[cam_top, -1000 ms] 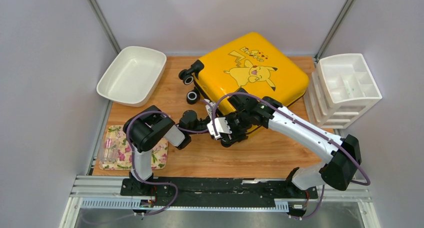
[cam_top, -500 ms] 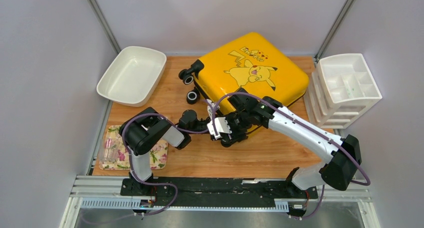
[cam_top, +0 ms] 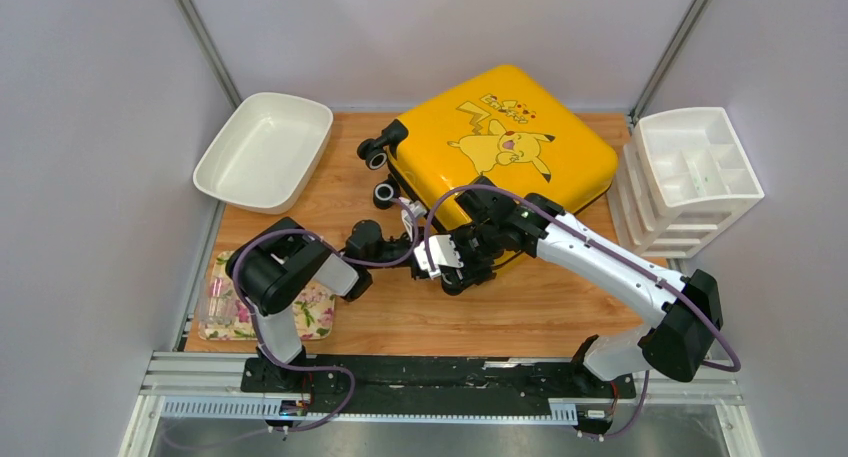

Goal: Open, take out, and arrange the luggage

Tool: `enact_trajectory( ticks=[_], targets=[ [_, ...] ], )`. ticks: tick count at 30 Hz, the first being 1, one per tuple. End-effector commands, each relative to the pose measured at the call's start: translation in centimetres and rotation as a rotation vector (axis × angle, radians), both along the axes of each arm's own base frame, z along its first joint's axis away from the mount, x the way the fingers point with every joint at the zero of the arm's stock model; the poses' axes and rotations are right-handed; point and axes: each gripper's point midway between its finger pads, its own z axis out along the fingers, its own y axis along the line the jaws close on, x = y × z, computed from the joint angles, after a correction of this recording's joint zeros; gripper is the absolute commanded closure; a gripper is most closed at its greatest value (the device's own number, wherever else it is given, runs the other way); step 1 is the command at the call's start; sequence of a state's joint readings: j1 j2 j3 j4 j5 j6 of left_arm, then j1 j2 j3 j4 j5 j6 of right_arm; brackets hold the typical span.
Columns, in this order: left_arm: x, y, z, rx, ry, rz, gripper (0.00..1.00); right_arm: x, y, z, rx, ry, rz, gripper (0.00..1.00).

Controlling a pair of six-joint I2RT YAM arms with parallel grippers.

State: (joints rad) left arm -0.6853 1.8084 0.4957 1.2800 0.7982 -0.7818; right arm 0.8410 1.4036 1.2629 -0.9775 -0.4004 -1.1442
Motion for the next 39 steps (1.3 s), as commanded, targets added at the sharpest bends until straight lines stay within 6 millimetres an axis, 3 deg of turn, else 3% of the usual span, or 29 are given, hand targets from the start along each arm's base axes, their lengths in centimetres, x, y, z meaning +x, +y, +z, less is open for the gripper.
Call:
enact_trajectory(
  ticks=[1,13,17,18,23,26,32,39],
  targets=[
    [1.6,1.9,6.4,-0.205,-0.258,0.060,1.00,0.1,0.2,1.6,0.051,0.021,-0.087,1.00],
    [4.6,6.2,4.5,-0.142,-0.234,0.169,1.00,0.0,-0.2,1.9,0.043,0.017,-0.090,1.00],
    [3.5,6.2,5.3,-0.147,-0.401,0.139,0.99,0.2,0.4,2.4,0.058,0.035,-0.109,1.00],
    [3.1,6.2,4.3,-0.116,-0.361,0.145,0.93,0.4,0.7,2.8,0.070,0.032,-0.110,1.00],
    [0.9,5.5,3.7,-0.095,-0.394,0.091,0.73,0.8,1.0,2.6,0.072,0.021,-0.107,1.00],
    [1.3,4.7,3.4,-0.089,-0.398,0.121,0.52,0.9,1.2,2.5,0.079,0.019,-0.111,1.00],
    [1.6,1.6,4.1,-0.126,-0.478,0.111,0.27,0.9,1.2,2.2,0.075,0.024,-0.109,1.00],
    [4.7,-0.4,4.5,-0.129,-0.487,0.196,0.24,1.1,1.6,2.4,0.084,0.026,-0.121,1.00]
  ],
)
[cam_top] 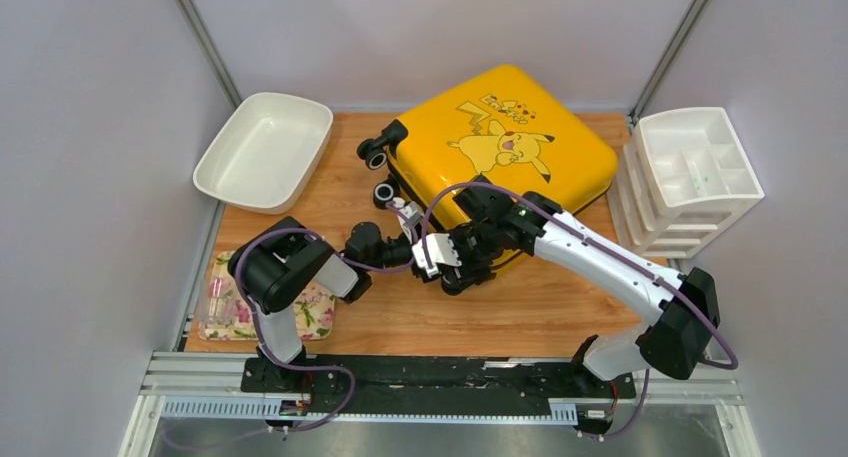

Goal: Open, take out, and arrange the luggage

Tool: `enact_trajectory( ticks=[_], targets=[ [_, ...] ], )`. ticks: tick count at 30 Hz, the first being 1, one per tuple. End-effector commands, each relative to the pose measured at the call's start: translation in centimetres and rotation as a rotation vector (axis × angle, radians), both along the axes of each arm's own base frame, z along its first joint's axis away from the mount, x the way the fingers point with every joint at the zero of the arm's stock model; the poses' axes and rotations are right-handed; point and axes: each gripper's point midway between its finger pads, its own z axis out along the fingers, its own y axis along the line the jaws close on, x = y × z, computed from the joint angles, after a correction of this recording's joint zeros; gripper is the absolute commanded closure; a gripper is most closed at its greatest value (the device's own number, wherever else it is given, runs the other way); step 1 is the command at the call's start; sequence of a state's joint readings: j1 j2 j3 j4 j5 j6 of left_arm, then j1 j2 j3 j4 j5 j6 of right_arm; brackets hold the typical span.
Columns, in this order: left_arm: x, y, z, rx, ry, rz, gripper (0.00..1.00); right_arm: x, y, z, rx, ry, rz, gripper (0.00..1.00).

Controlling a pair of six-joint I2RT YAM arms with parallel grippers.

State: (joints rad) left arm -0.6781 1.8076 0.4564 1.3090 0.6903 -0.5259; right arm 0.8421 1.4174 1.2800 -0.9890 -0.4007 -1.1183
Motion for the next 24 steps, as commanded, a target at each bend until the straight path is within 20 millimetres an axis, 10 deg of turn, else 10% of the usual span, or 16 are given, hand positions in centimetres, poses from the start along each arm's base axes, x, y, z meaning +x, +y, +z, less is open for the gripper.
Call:
enact_trajectory(
  ticks=[1,15,24],
  targets=[
    [2.4,-1.7,5.8,-0.170,-0.249,0.063,0.24,1.1,1.4,2.3,0.089,0.005,-0.103,1.00],
    [1.0,-3.3,6.3,-0.203,-0.268,0.042,0.23,1.1,1.9,2.3,0.105,0.023,-0.111,1.00],
    [1.4,-3.7,9.3,-0.265,-0.310,0.042,0.46,0.8,1.4,1.9,0.086,0.024,-0.107,1.00]
  ],
)
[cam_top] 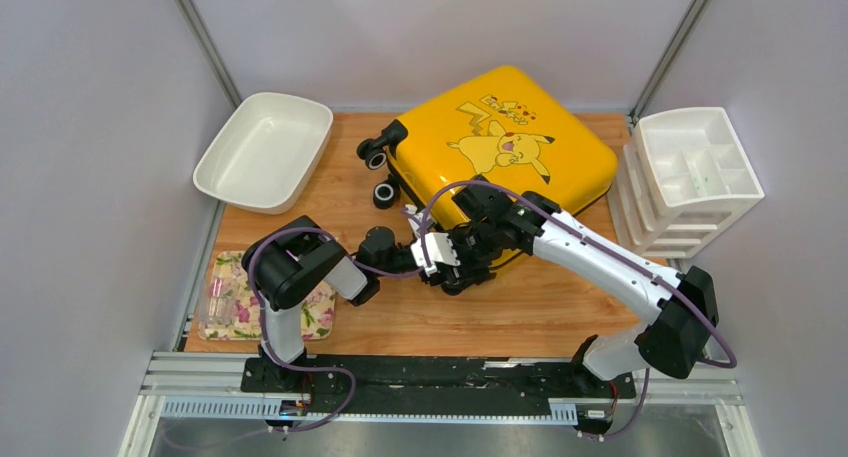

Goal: Open, take out, and arrange the luggage

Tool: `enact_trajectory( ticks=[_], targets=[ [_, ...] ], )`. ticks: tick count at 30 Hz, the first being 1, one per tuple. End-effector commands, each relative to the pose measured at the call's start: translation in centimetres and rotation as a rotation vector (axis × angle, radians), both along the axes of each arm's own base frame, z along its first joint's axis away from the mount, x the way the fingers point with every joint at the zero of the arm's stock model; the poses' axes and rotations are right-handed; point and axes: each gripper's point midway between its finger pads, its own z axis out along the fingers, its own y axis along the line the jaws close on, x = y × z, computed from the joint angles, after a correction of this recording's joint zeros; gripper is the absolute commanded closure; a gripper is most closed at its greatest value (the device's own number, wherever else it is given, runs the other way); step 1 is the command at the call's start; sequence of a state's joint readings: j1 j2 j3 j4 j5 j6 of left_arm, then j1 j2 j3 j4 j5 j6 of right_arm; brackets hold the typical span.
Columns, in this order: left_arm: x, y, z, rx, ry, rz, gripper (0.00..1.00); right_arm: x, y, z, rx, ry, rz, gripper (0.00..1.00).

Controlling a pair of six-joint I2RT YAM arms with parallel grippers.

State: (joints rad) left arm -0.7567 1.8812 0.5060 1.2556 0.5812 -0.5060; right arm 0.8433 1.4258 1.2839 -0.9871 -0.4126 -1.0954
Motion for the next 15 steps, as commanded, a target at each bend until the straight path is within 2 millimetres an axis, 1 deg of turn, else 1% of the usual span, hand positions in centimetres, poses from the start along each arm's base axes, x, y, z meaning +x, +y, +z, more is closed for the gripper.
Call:
enact_trajectory(
  ticks=[1,3,4,5,7,8,9,12,13,15],
  targets=[
    [1.3,-1.7,12.1,-0.328,-0.349,0.000,0.47,0.9,1.0,2.0,0.081,-0.003,-0.095,1.00],
    [1.0,-1.5,12.9,-0.344,-0.359,-0.010,0.45,1.0,0.9,1.9,0.076,-0.005,-0.097,1.00],
    [0.6,-1.6,13.1,-0.349,-0.357,-0.030,0.38,0.9,0.9,1.9,0.075,-0.004,-0.096,1.00],
    [0.5,-1.5,13.3,-0.352,-0.355,-0.032,0.35,0.9,1.0,1.8,0.074,0.000,-0.091,1.00],
    [0.2,-1.5,13.5,-0.356,-0.354,-0.038,0.32,0.9,0.9,1.7,0.073,0.003,-0.095,1.00],
    [0.1,-1.5,13.5,-0.354,-0.351,-0.040,0.32,0.9,0.9,1.6,0.069,0.003,-0.097,1.00],
    [0.1,-1.4,13.7,-0.357,-0.352,-0.040,0.34,0.9,0.9,1.6,0.068,-0.001,-0.096,1.00],
    [0.1,-1.5,13.9,-0.362,-0.354,-0.037,0.42,0.9,0.9,1.5,0.066,0.002,-0.097,1.00],
    [0.3,-1.5,14.0,-0.365,-0.357,-0.035,0.51,1.0,0.9,1.6,0.069,0.001,-0.098,1.00],
    [0.4,-1.5,14.4,-0.371,-0.359,-0.030,0.61,1.0,0.9,1.6,0.066,-0.001,-0.097,1.00]
  ],
)
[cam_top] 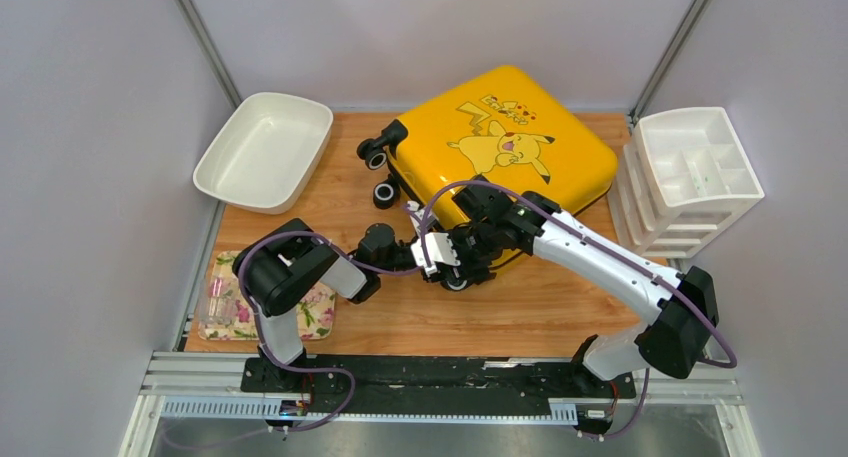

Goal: Open, take out, and arrange the luggage

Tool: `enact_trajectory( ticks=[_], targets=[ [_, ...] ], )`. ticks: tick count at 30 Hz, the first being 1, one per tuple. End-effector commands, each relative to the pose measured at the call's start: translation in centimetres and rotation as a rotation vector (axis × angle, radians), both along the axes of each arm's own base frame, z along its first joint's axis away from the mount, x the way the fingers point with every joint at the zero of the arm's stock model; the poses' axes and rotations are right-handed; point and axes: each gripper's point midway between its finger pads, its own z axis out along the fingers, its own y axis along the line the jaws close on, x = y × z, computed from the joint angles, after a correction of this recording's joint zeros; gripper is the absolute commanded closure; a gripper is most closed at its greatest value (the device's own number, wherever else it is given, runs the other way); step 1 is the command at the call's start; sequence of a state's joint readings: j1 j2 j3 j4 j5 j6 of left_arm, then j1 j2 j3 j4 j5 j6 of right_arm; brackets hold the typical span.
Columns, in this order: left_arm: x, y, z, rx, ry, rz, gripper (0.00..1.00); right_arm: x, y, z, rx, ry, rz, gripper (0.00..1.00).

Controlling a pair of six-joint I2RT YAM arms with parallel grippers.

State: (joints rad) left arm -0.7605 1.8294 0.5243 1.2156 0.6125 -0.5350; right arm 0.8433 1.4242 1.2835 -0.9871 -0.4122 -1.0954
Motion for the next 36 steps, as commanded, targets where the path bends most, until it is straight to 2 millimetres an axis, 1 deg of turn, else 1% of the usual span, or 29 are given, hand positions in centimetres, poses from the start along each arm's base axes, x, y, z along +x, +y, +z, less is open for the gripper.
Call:
enact_trajectory(
  ticks=[1,3,4,5,6,9,10,11,13,14,15,16,17,20,21,22,24,25,27,28,30,31,34,35,36],
  targets=[
    [0.8,-1.1,12.6,-0.349,-0.361,0.006,0.72,1.0,0.9,1.5,0.064,0.002,-0.098,1.00],
    [0.9,-1.0,12.9,-0.354,-0.363,0.011,0.83,1.0,0.9,1.5,0.063,0.002,-0.099,1.00],
    [0.8,-1.0,12.8,-0.352,-0.359,0.009,0.94,1.0,0.9,1.5,0.064,0.001,-0.098,1.00],
    [0.7,-0.8,12.7,-0.350,-0.355,0.007,0.99,1.1,0.8,1.5,0.064,-0.001,-0.100,1.00],
    [0.6,-0.8,12.7,-0.349,-0.347,0.006,1.00,1.0,0.9,1.6,0.065,-0.002,-0.097,1.00],
    [0.3,-0.1,11.9,-0.329,-0.317,-0.003,1.00,1.1,0.8,1.7,0.064,-0.005,-0.099,1.00],
    [0.7,0.3,11.4,-0.313,-0.297,0.011,1.00,1.1,0.8,1.7,0.062,-0.005,-0.100,1.00],
    [1.0,0.9,10.6,-0.294,-0.269,0.026,1.00,1.0,0.8,1.8,0.064,-0.008,-0.099,1.00],
    [1.4,1.9,9.8,-0.269,-0.235,0.048,1.00,0.9,0.5,1.7,0.057,-0.006,-0.098,1.00],
    [2.1,3.1,9.0,-0.247,-0.221,0.077,1.00,0.9,0.4,1.8,0.057,-0.010,-0.099,1.00],
    [2.3,3.6,9.0,-0.244,-0.218,0.088,1.00,0.7,0.2,1.7,0.053,-0.010,-0.099,1.00],
    [2.6,4.3,8.4,-0.225,-0.198,0.104,1.00,0.7,0.1,1.6,0.050,-0.009,-0.097,1.00],
    [3.4,5.4,7.7,-0.206,-0.178,0.136,1.00,0.6,0.0,1.7,0.050,-0.010,-0.096,1.00],
    [4.5,7.1,6.5,-0.170,-0.149,0.187,1.00,0.4,-0.2,1.8,0.050,-0.012,-0.091,1.00],
    [5.7,8.2,6.1,-0.156,-0.154,0.229,1.00,0.3,-0.3,1.9,0.048,-0.013,-0.091,1.00],
    [6.3,8.7,5.6,-0.142,-0.140,0.256,1.00,0.3,-0.4,1.9,0.044,-0.011,-0.092,1.00],
    [8.4,10.0,5.3,-0.123,-0.154,0.321,1.00,0.1,-0.6,1.8,0.039,-0.008,-0.090,1.00],
    [9.5,10.3,5.6,-0.122,-0.172,0.350,1.00,0.0,-0.8,1.8,0.036,-0.005,-0.090,1.00],
    [11.0,10.8,5.5,-0.106,-0.196,0.387,1.00,-0.3,-1.0,1.7,0.032,0.003,-0.090,1.00],
    [12.1,11.3,6.0,-0.109,-0.216,0.414,1.00,-0.5,-1.1,1.6,0.028,0.009,-0.089,1.00],
    [13.3,11.7,6.0,-0.097,-0.234,0.444,1.00,-0.6,-1.2,1.5,0.024,0.011,-0.091,1.00],
    [14.3,12.3,6.1,-0.093,-0.233,0.474,1.00,-0.7,-1.5,1.4,0.015,0.016,-0.092,1.00],
    [15.8,13.5,5.8,-0.077,-0.222,0.520,1.00,-1.3,-2.2,1.0,-0.006,0.030,-0.099,1.00],
    [16.5,14.6,5.7,-0.073,-0.216,0.547,1.00,-1.5,-2.5,1.0,-0.010,0.029,-0.102,1.00],
    [16.9,15.1,5.7,-0.070,-0.209,0.561,1.00,-1.9,-3.1,0.5,-0.028,0.043,-0.104,1.00]
  ],
)
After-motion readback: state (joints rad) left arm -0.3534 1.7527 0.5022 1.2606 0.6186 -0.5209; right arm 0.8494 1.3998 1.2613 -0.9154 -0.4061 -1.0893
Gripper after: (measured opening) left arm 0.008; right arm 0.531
